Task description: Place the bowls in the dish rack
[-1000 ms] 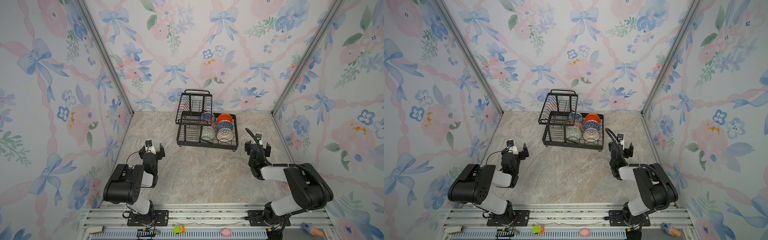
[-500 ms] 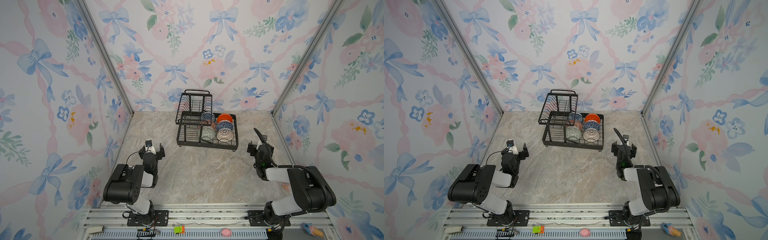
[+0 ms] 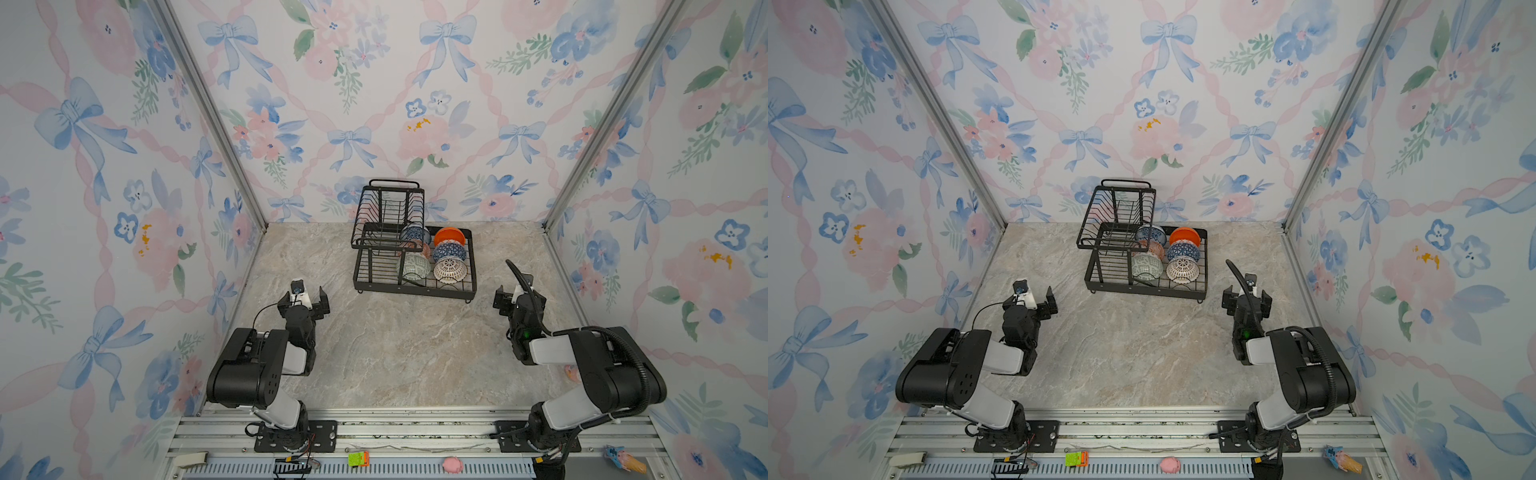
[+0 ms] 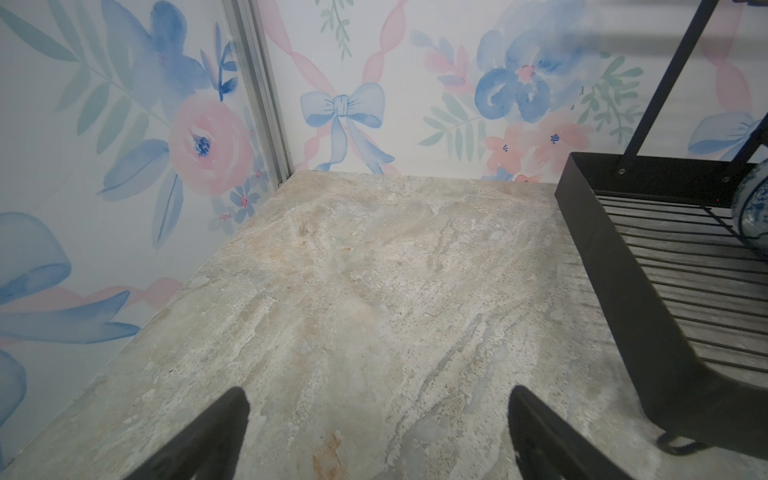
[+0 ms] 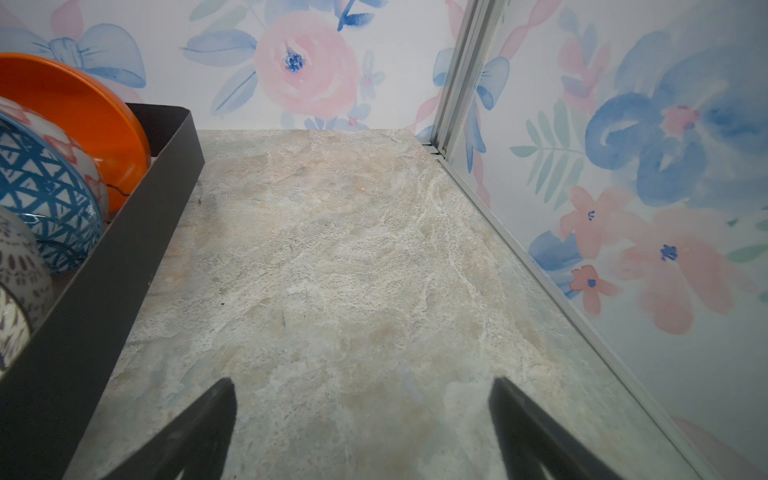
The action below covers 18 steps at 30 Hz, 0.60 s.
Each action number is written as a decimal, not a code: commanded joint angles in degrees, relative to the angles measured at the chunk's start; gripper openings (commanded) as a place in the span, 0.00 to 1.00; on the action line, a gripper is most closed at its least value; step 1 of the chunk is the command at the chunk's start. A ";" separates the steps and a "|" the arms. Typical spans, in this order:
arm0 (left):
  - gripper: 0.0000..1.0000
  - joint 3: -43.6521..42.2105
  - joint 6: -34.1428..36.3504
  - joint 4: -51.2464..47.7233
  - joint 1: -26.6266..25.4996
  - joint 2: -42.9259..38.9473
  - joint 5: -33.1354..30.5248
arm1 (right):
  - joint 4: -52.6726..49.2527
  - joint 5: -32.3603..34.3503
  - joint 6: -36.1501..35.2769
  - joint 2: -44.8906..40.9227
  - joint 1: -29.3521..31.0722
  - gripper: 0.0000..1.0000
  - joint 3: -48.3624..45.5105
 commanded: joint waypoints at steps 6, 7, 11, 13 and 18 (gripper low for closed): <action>0.98 -0.34 1.11 1.11 -0.14 0.35 0.41 | -0.06 -0.69 0.42 0.43 -0.22 0.97 1.01; 0.98 -0.27 1.12 1.15 -0.12 0.31 0.40 | -0.06 -0.70 0.43 0.42 -0.24 0.97 0.97; 0.98 -0.34 1.14 1.18 -0.18 0.36 0.44 | -0.15 -0.87 0.51 0.42 -0.32 0.97 1.11; 0.98 -0.33 1.19 1.16 -0.16 0.35 0.40 | -0.17 -0.94 0.47 0.42 -0.36 0.97 1.10; 0.98 -0.36 1.19 1.16 -0.13 0.31 0.39 | -0.15 -0.96 0.47 0.40 -0.38 0.97 1.11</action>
